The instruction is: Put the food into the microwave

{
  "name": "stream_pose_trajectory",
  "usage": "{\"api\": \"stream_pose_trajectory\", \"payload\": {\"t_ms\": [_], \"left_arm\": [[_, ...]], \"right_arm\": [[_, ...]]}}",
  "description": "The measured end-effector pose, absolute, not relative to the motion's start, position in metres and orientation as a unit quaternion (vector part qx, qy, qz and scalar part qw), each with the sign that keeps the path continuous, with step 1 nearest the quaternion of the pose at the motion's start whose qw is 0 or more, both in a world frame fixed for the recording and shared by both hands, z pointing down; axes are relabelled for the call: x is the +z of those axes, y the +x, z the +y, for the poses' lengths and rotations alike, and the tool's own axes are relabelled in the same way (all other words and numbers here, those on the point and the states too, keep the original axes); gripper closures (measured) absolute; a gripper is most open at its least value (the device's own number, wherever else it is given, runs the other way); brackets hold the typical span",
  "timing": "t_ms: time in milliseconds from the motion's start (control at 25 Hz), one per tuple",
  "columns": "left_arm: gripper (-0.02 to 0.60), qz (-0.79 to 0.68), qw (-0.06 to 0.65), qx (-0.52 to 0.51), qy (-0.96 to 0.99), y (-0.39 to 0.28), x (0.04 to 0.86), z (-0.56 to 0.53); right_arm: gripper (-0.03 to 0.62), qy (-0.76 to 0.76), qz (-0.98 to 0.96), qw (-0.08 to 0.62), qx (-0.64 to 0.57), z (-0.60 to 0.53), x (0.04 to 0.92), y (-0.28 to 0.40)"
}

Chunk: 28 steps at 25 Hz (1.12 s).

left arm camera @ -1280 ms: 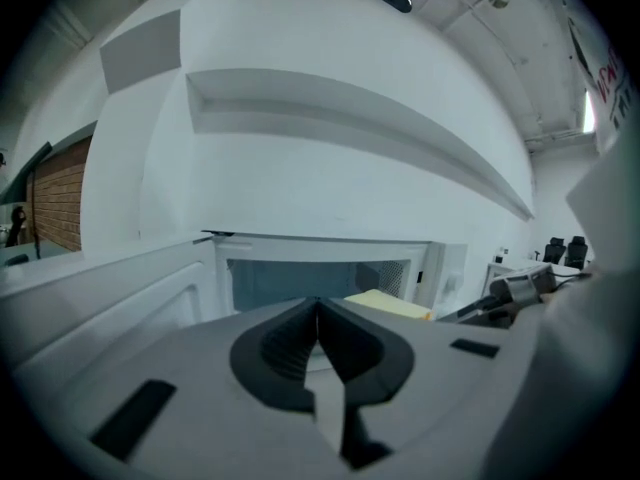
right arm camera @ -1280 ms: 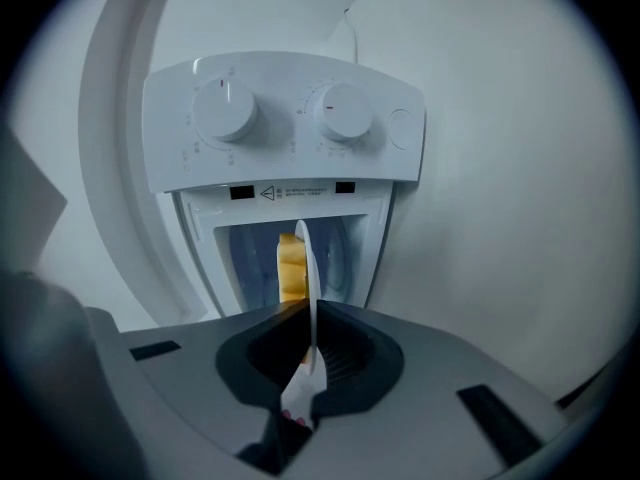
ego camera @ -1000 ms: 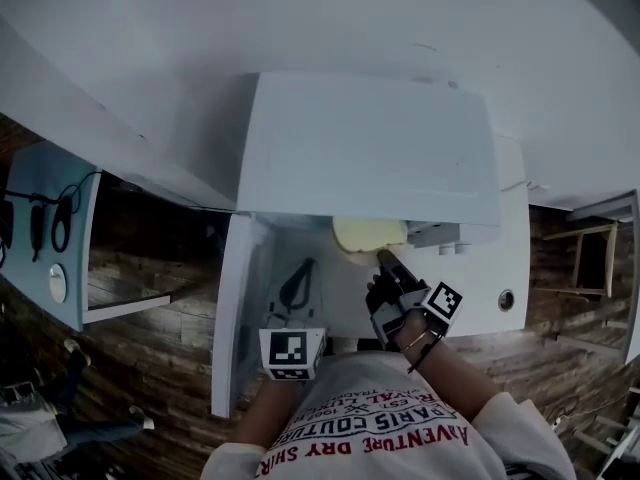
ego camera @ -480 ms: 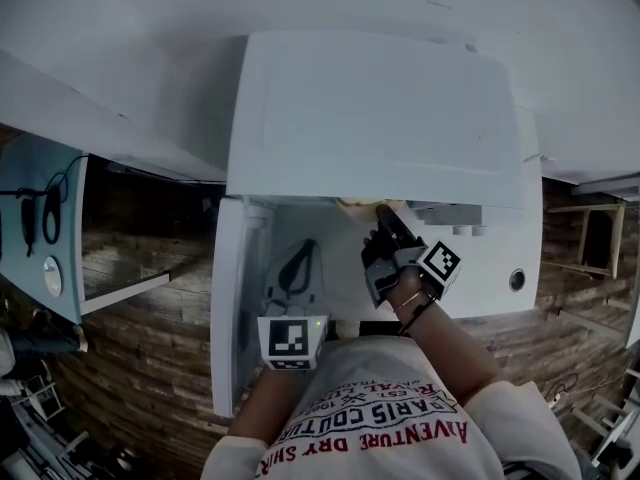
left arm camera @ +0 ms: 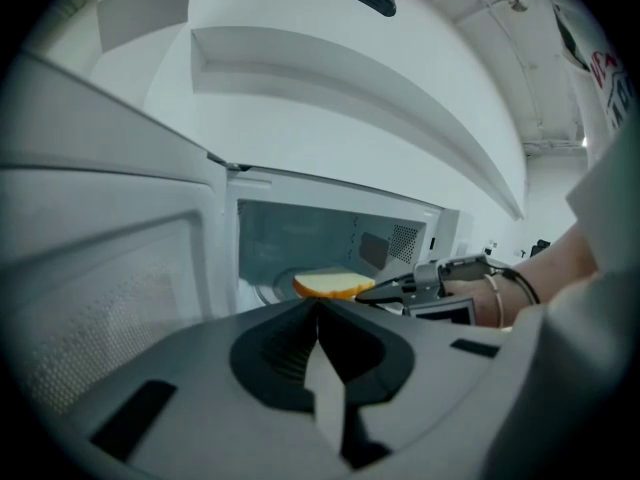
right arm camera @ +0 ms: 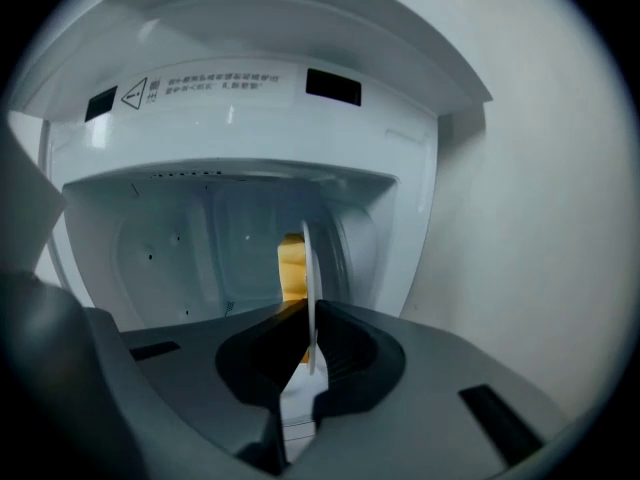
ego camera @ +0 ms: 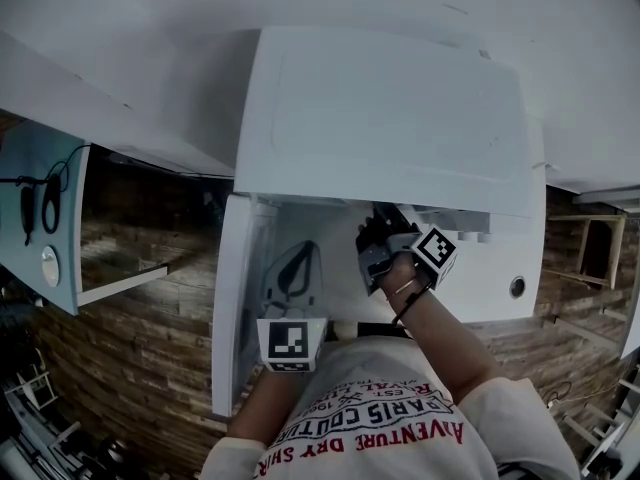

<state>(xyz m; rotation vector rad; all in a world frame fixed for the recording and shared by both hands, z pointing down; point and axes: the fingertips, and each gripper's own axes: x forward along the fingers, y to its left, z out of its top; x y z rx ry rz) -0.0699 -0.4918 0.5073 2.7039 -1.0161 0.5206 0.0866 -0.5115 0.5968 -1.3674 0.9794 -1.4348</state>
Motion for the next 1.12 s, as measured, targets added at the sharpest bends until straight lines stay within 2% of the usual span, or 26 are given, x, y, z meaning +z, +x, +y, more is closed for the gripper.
{"api": "stream_pose_trajectory", "payload": {"t_ms": [600,760,840,960,1120], "left_arm": [[0.574,-0.332,0.108,0.178,0.920,-0.069,0.508,-0.487],[0.574,-0.324,0.110,0.177,0.923,-0.069,0.508,-0.484],[0.574,-0.321,0.111,0.177,0.924,-0.069,0.509,-0.482],[0.574,-0.322,0.111,0.174,0.924,-0.072,0.508,-0.481],[0.574,-0.322,0.113,0.169,0.925,-0.075,0.506,-0.482]], "right_arm": [[0.569,-0.561,0.427,0.422,-0.571,-0.524,0.592,0.083],[0.550,-0.574,0.504,0.334,-0.553,-0.528,0.583,0.076],[0.455,-0.567,0.542,0.296,-0.544,-0.530,0.578,0.068],[0.385,-0.559,0.606,0.224,-0.520,-0.530,0.571,0.057],[0.378,-0.540,0.688,0.083,-0.478,-0.523,0.572,0.040]]}}
